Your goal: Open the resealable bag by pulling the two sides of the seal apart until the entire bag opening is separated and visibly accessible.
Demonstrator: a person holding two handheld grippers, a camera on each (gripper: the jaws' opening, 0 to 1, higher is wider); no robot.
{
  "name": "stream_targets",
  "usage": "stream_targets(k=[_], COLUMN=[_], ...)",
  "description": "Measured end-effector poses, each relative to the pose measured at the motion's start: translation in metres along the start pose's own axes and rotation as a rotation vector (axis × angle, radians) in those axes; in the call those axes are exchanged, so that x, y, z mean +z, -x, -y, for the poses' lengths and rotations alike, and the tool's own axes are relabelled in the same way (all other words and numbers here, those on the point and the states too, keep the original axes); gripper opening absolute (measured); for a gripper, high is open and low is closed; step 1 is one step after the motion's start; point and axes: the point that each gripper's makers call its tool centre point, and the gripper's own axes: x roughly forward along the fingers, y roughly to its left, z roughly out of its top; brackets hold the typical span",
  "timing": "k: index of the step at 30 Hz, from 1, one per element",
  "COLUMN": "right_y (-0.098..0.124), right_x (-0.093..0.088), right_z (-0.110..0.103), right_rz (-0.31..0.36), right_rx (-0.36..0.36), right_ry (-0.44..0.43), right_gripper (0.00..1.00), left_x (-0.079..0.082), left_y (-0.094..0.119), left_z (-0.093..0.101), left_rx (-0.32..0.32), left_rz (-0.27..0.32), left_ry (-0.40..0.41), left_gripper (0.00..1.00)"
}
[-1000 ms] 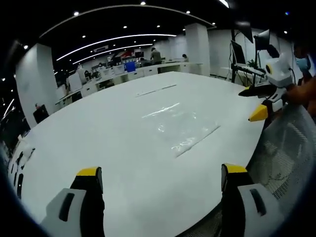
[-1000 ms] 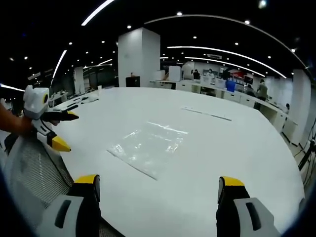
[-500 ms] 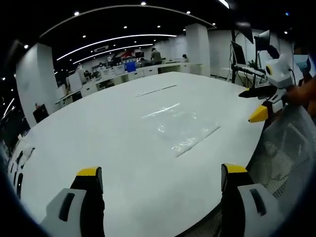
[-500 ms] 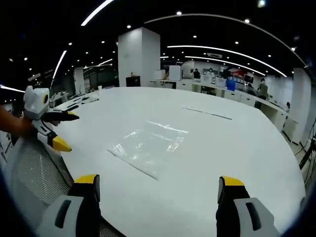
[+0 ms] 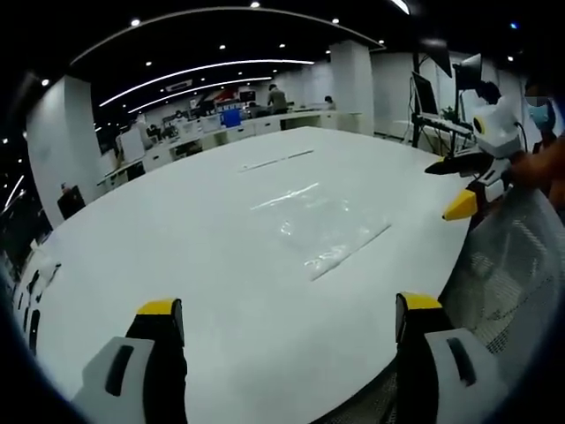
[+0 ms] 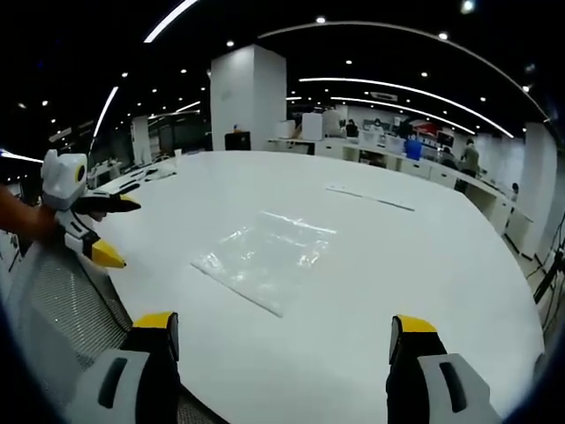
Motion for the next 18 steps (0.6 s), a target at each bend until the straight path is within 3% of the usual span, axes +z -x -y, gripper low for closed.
stream_targets(k=[18], right_y=[0.0026], right_x=[0.0034], right_z=[0.0031], right_rz=[0.012], right_rx=[-0.023], right_ry=[0.014], right_gripper=[1.0], left_x=[0.002], left_y=[0.0019], left_z=[0.0005], left_rx=[-0.002], left_rz=[-0.003], left_ry=[-0.011], left_gripper=[0.99])
